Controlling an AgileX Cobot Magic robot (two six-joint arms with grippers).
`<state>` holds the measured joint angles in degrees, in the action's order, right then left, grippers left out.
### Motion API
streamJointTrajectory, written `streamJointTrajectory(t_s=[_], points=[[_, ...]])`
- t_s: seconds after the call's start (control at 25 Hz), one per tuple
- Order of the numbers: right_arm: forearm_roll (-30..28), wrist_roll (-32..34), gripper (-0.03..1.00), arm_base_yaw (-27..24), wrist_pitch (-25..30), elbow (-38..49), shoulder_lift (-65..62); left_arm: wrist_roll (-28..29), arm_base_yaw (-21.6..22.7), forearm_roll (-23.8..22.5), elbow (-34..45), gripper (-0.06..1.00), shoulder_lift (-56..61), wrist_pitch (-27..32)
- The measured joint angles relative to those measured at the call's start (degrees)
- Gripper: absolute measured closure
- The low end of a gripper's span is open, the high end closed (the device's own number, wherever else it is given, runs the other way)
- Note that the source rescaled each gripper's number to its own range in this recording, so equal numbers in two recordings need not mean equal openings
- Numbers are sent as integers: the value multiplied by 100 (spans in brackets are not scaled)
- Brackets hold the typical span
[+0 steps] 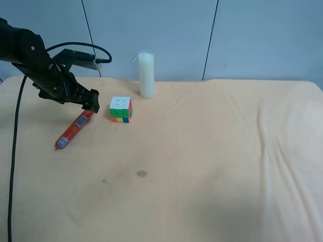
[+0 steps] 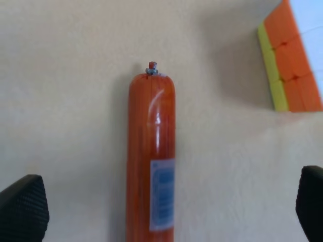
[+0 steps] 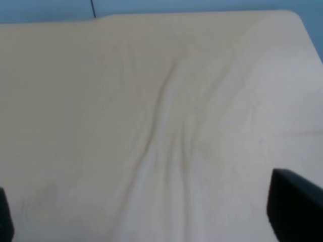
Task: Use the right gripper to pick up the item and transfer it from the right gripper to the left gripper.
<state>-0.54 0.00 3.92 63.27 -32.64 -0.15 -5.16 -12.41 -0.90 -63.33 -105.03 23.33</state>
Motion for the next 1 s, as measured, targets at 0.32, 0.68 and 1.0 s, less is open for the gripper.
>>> streamJointTrajectory(t_s=[0.32, 0.68, 1.0], points=[[0, 0, -2, 0, 0, 0, 0, 218, 0, -2, 185, -5, 1118, 576], [0, 0, -2, 0, 0, 0, 0, 235, 0, -50, 1226, -5, 3157, 733], [0, 0, -2, 0, 0, 0, 0, 235, 0, -37, 1703, -5, 4875, 1893]])
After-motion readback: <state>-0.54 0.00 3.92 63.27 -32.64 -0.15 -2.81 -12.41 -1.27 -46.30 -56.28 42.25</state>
